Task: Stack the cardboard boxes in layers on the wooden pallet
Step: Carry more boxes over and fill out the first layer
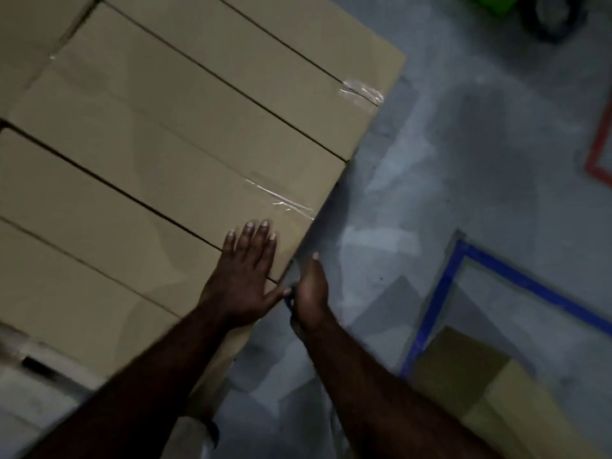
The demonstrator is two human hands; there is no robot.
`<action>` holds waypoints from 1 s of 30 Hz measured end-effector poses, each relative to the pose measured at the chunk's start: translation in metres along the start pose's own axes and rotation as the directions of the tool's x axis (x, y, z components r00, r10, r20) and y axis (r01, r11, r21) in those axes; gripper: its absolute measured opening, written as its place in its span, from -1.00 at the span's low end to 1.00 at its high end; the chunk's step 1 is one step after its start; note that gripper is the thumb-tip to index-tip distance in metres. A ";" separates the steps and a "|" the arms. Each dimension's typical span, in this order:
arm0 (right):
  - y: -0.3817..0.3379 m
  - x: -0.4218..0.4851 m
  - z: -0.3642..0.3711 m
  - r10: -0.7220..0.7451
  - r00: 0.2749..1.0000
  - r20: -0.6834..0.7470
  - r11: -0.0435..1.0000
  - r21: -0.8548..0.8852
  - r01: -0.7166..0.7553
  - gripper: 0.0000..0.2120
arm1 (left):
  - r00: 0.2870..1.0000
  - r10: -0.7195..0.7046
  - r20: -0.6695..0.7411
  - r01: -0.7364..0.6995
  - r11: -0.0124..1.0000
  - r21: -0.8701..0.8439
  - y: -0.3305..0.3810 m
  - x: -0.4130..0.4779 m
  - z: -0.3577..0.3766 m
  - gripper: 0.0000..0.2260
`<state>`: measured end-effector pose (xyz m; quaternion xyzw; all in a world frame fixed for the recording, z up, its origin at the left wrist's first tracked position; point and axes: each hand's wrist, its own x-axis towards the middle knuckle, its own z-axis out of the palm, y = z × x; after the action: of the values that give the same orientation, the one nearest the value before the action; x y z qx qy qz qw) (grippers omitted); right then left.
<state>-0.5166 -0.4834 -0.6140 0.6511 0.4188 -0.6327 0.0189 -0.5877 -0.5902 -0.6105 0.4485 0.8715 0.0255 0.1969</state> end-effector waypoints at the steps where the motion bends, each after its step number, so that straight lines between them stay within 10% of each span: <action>1: 0.001 0.001 0.006 0.123 0.989 0.086 0.973 0.185 -0.137 -0.31 | 1.000 0.001 -0.012 -0.001 1.000 0.001 0.000 0.000 0.001 -0.17; 4: -0.004 -0.004 0.016 0.247 0.925 0.290 0.904 0.274 -0.327 -0.36 | 0.998 0.033 -0.051 -0.031 0.999 0.024 -0.002 0.000 0.003 -0.24; 9: -0.007 -0.001 0.010 0.268 0.849 0.456 0.860 0.285 -0.424 0.13 | 0.991 0.046 -0.124 -0.038 0.997 0.066 0.004 0.001 0.013 -0.33; 13: -0.017 0.000 0.000 0.241 0.815 0.527 0.880 0.235 -0.412 -0.02 | 0.986 0.040 -0.161 -0.029 0.997 0.068 0.007 0.002 0.017 -0.37; 17: -0.022 -0.004 0.005 0.215 0.855 0.472 0.926 0.179 -0.332 -0.27 | 0.988 0.040 -0.148 -0.030 0.997 0.066 0.006 0.003 0.017 -0.38; 22: -0.059 0.032 0.018 -0.025 0.985 0.168 0.998 0.057 0.015 -0.02 | 0.994 -0.026 -0.106 0.026 1.000 0.003 0.010 0.011 0.008 -0.33; 30: -0.170 0.105 0.033 -0.340 0.940 0.032 0.919 -0.203 0.339 -0.46 | 0.989 -0.146 -0.014 0.146 0.989 0.013 0.029 0.104 -0.026 -0.25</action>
<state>-0.6556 -0.3370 -0.6225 0.5646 0.5882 -0.5784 -0.0247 -0.6283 -0.4871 -0.6137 0.3847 0.9034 0.0081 0.1894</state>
